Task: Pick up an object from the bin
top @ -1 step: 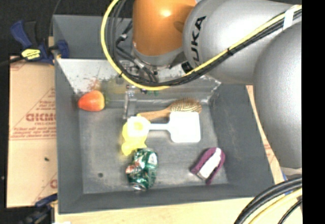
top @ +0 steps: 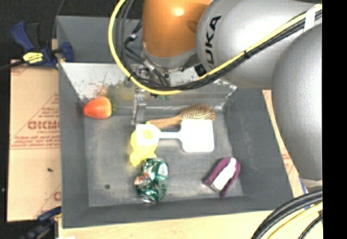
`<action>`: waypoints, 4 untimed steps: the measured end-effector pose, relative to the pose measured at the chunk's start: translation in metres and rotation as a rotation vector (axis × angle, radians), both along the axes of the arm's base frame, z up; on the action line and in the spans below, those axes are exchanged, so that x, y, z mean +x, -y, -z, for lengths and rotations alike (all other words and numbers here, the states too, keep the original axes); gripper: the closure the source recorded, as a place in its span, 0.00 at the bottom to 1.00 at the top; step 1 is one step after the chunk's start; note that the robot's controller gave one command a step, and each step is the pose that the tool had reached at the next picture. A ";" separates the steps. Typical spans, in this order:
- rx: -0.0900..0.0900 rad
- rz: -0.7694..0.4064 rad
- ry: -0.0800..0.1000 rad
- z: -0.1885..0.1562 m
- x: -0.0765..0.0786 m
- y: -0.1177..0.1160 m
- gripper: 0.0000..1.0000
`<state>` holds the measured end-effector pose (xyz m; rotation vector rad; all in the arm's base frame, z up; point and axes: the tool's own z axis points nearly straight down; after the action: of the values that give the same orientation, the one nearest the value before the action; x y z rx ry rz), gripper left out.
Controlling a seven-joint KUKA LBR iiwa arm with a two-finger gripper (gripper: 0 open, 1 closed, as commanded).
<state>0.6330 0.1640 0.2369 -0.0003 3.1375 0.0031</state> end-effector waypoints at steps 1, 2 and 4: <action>-0.002 -0.303 0.003 0.092 -0.004 0.038 0.00; -0.003 -0.531 0.010 0.078 -0.014 0.060 0.00; -0.011 -0.952 0.021 0.165 -0.010 0.053 0.00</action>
Offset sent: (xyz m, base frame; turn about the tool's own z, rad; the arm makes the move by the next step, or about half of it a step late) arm -0.0158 -0.0607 -0.0779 -0.5324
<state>0.6233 0.1107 0.0724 -1.4303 2.7717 -0.0110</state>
